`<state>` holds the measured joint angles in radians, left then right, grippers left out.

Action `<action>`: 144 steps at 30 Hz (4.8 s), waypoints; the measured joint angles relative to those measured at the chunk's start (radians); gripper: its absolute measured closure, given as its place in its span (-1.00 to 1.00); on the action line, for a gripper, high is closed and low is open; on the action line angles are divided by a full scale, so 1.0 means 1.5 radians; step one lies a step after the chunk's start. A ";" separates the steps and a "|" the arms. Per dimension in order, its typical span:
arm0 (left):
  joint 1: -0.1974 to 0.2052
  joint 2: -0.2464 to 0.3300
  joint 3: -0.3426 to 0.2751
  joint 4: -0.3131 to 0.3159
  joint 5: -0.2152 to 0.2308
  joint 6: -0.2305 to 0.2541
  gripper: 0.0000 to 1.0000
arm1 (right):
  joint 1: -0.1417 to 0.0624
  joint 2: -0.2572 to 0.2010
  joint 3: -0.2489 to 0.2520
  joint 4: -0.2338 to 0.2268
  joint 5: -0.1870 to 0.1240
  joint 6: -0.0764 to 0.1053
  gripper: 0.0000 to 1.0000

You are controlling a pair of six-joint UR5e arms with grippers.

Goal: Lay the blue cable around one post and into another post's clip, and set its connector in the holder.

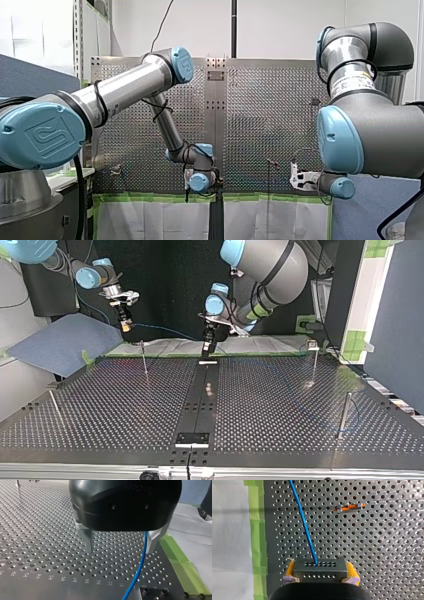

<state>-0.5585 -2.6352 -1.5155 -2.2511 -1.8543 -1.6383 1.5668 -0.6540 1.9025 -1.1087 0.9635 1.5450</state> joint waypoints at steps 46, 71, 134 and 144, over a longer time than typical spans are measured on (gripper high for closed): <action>0.000 0.000 0.000 -0.015 0.043 0.013 -0.20 | -0.006 0.000 -0.001 0.000 0.012 0.000 1.00; 0.006 0.001 0.010 -0.064 0.056 0.026 -0.52 | -0.006 0.000 -0.001 0.001 0.012 0.000 1.00; -0.031 0.001 0.038 -0.064 0.094 0.029 1.00 | -0.032 -0.002 -0.009 0.013 0.043 -0.009 1.00; -0.045 0.001 0.062 -0.087 0.092 0.028 1.00 | -0.046 -0.003 -0.036 0.027 0.044 -0.006 1.00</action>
<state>-0.6263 -2.6344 -1.4217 -2.3810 -1.7156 -1.5956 1.4982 -0.6578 1.8483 -1.0686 1.0293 1.5362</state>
